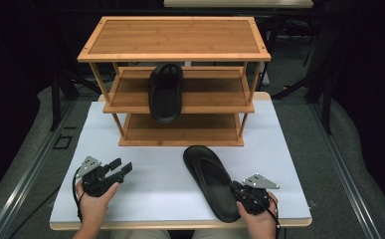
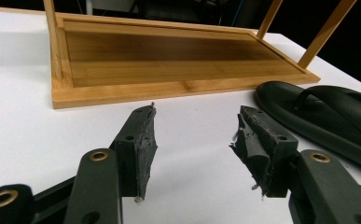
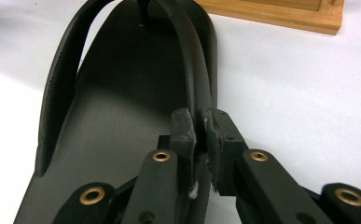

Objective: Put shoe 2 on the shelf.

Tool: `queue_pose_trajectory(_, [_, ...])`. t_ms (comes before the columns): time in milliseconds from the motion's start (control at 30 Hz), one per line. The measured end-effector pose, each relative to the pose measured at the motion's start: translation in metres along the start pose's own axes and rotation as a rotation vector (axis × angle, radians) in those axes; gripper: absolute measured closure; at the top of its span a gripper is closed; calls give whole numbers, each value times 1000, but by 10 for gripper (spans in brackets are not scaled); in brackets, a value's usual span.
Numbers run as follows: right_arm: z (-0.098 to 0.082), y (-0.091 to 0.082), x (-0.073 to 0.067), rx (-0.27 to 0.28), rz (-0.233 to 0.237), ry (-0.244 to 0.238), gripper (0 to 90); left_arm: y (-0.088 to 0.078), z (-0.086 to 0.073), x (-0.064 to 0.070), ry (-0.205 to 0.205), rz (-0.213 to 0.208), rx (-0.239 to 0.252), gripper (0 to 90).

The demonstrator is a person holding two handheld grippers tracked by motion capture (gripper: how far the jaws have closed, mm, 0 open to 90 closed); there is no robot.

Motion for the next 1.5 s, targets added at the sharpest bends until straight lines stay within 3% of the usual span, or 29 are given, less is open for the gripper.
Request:
queue_pose_trajectory(367, [0,0,0,2,0,-11,814,1,-2,1,2,0,-6,467])
queue_pose_trajectory(500, [1,2,-2,6,-21,-28,781,2,-2,0,-1,-1,-11,467])
queue_pose_trajectory(700, [3,11,1,-6,0,8,703,3,-4,-1,-8,-1,-12,464])
queue_pose_trajectory(900, [5,13,3,-7,25,31,756,3,-4,-2,-14,2,-13,463])
queue_pose_trajectory(1033, [7,13,4,3,7,20,802,2,-4,-2,-15,2,-15,462])
queue_pose_trajectory(1100, [6,13,6,-1,-8,18,808,2,-4,-3,-15,1,-15,462])
queue_pose_trajectory(1500, [9,9,2,32,9,16,833,1,-2,-4,-22,0,-8,462])
Point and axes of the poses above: each handheld gripper's, and its own axes: y roughly forward along the jaws, z roughly out of its top, x roughly to its right, the point moved 8 cm from there along y, roughly forward along the jaws, and after that the axes turned 14 degrees about -y, right-handed, at the moved point
